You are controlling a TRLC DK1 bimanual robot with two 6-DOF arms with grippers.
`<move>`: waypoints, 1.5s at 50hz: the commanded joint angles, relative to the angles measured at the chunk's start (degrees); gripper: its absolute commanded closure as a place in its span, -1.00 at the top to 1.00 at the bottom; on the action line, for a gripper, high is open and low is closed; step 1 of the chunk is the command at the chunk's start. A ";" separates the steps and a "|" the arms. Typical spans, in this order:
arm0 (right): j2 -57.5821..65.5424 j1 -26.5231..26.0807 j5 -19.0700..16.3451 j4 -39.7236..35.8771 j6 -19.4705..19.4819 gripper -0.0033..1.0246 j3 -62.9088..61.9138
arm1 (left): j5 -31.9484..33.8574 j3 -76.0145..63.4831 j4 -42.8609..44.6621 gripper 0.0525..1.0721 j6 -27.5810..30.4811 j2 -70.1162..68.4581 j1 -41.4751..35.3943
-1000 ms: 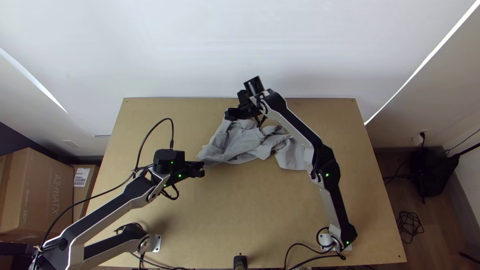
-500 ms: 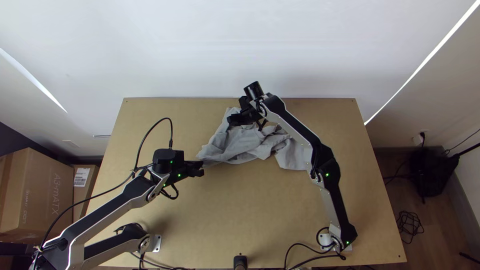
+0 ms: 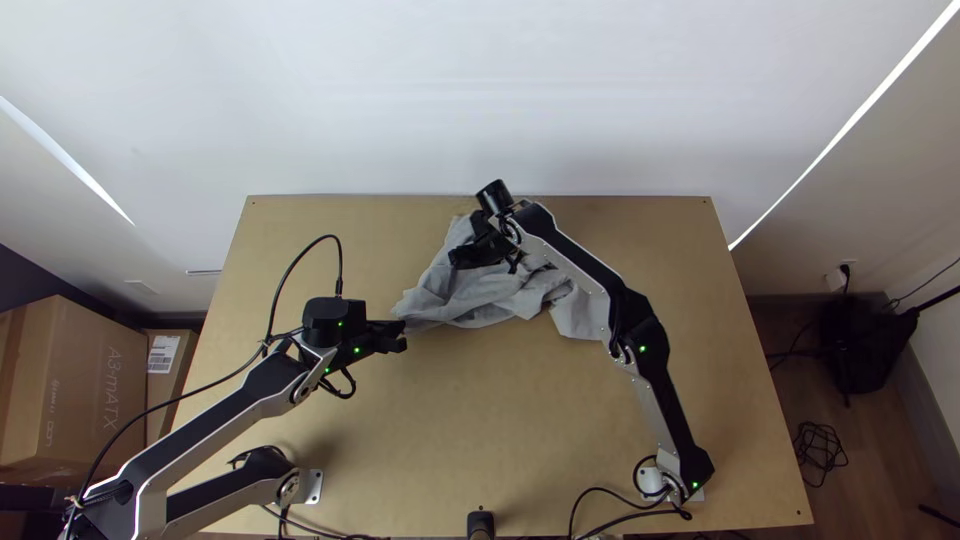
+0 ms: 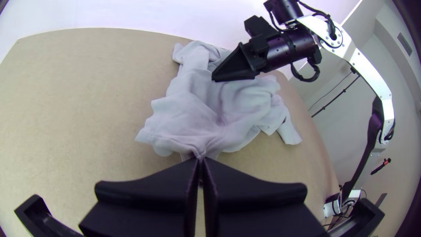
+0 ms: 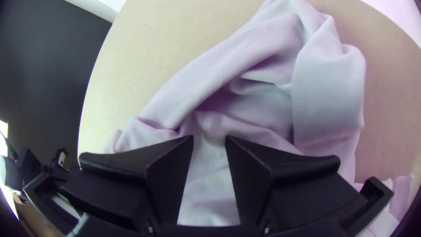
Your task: Fold the t-shirt
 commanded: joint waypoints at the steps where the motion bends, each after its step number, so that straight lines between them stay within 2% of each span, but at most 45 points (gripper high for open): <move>1: 1.81 0.60 0.46 -0.68 -0.82 -0.28 -0.88 | -0.21 -1.38 0.67 -0.95 -0.70 -1.05 0.53; 15: 3.13 1.74 1.16 0.55 -0.73 -0.30 -0.53 | -0.21 -1.21 0.75 -0.95 -0.96 -1.05 0.44; 16: 3.13 1.83 1.16 0.55 -0.73 -0.35 -0.53 | -0.12 -1.21 0.75 -0.95 -0.96 -1.14 0.44; 20: 3.13 2.01 2.13 1.60 -0.29 -0.90 -0.53 | -0.12 -1.38 0.67 -0.95 -1.05 -1.41 0.44; 21: 3.13 2.10 2.48 1.87 -0.29 -0.95 -0.53 | -0.12 -1.38 0.67 -0.95 -1.05 -1.58 0.44; 40: -0.56 0.86 3.71 2.04 1.29 -0.95 -1.58 | -0.21 -0.94 0.75 -0.94 -1.31 -2.90 0.88; 42: -1.61 0.69 3.80 2.13 1.29 -0.95 -2.02 | -0.21 -0.85 0.93 -0.79 -1.31 -2.90 0.97; 43: -2.14 0.51 3.98 2.31 1.38 -0.95 -2.11 | -0.21 -0.85 1.19 -0.61 -1.31 -2.90 0.97; 48: -5.48 -0.37 5.29 3.01 2.17 -0.95 -3.17 | -0.21 -0.68 2.34 0.71 -1.05 -2.55 1.14; 49: -6.10 -0.54 5.73 3.27 2.26 -0.95 -3.34 | -0.29 -0.68 2.60 0.92 -0.96 -2.46 1.14; 66: -23.67 -7.84 7.84 15.23 4.98 -0.95 -17.40 | -0.29 -0.33 5.06 0.92 -1.22 -0.53 1.76; 75: -32.20 -13.20 9.07 23.05 8.06 -0.95 -26.90 | -0.21 0.99 5.59 0.92 -1.22 1.41 1.40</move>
